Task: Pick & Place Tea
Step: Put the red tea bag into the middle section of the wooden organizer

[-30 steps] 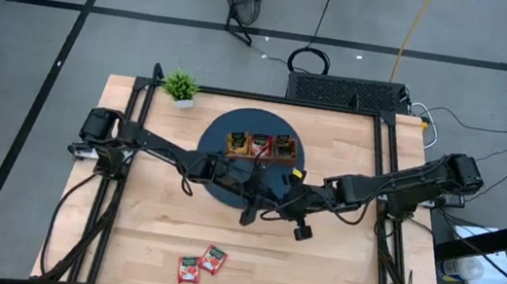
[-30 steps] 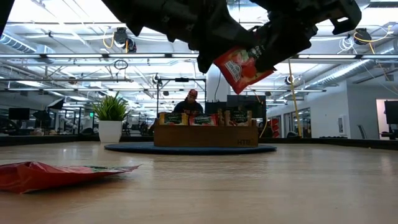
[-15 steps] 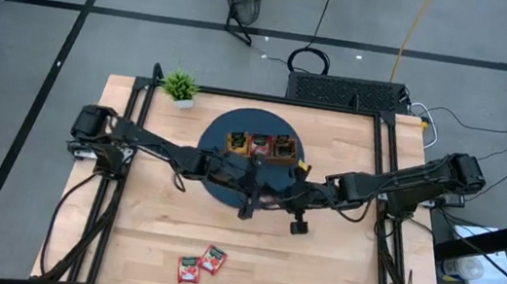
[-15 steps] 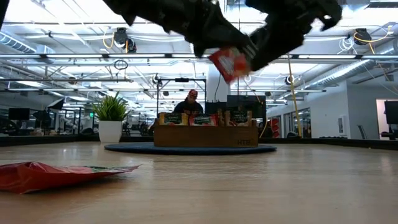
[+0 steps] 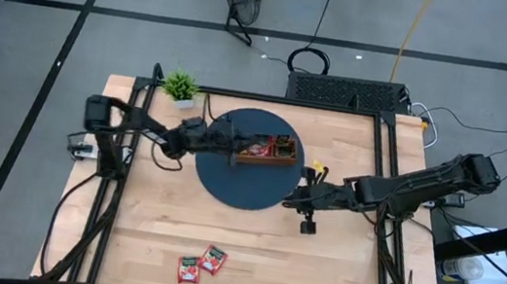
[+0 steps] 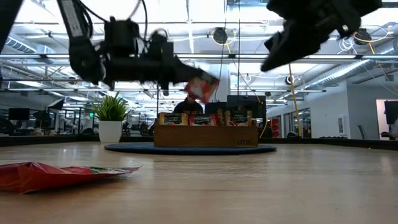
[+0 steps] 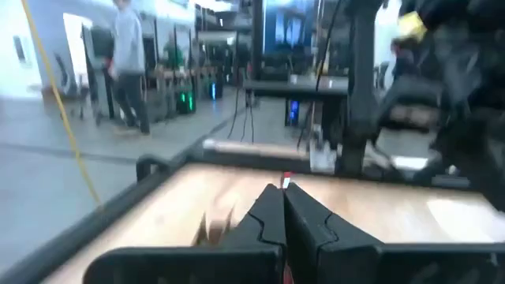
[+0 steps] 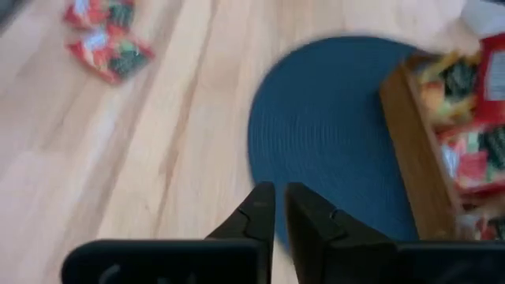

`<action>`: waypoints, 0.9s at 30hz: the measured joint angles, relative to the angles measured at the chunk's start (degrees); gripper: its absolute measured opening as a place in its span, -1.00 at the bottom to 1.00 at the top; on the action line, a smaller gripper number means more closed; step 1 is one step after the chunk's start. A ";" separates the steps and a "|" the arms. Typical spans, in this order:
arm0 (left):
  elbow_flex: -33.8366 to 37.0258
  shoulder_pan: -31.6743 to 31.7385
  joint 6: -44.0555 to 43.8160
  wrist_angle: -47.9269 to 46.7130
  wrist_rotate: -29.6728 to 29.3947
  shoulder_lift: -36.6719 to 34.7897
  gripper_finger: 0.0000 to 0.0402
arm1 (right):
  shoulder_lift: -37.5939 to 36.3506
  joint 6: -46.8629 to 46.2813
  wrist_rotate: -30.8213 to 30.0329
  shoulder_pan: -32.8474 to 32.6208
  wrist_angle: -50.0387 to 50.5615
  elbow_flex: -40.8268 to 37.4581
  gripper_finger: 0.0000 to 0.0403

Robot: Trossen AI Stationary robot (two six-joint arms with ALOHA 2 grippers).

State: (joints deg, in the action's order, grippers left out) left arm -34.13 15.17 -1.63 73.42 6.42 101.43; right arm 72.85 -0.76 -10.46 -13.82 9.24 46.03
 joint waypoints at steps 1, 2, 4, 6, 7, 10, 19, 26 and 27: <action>-0.09 0.54 -0.07 0.86 0.29 1.82 -1.00 | -0.01 0.41 0.02 0.01 -1.12 -0.73 -0.92; -0.52 0.96 -0.46 2.64 0.99 3.24 -1.00 | 0.04 0.88 -0.08 0.16 -2.05 -1.56 -0.93; -2.35 1.32 -0.44 4.88 1.70 6.30 -1.00 | 0.21 2.04 -0.04 0.33 -5.21 -2.22 -0.96; -3.90 1.33 -0.40 4.29 1.67 9.42 -1.00 | -0.12 2.68 -0.17 0.60 -6.20 -2.60 -0.99; -4.30 1.25 0.07 3.83 1.69 10.72 -1.00 | -0.05 2.85 -0.14 0.66 -6.68 -2.75 -0.99; -5.94 1.20 3.76 5.11 1.61 12.93 -1.00 | 0.14 2.33 -0.04 0.70 -5.92 -3.25 -0.99; -6.39 1.32 10.29 4.28 0.76 14.44 -1.00 | 0.05 2.09 0.03 0.61 -6.06 -3.14 -0.98; -6.36 1.31 12.30 0.48 0.06 14.48 -0.97 | 0.05 2.96 0.03 0.61 -5.97 -3.14 -0.98; -6.36 1.32 12.22 -0.16 -0.51 14.48 -0.95 | 0.05 2.96 0.03 0.61 -6.00 -3.14 -0.98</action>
State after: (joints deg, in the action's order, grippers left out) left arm -40.49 16.49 10.59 73.25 5.91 115.92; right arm 72.90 2.20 -10.44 -13.21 3.24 42.89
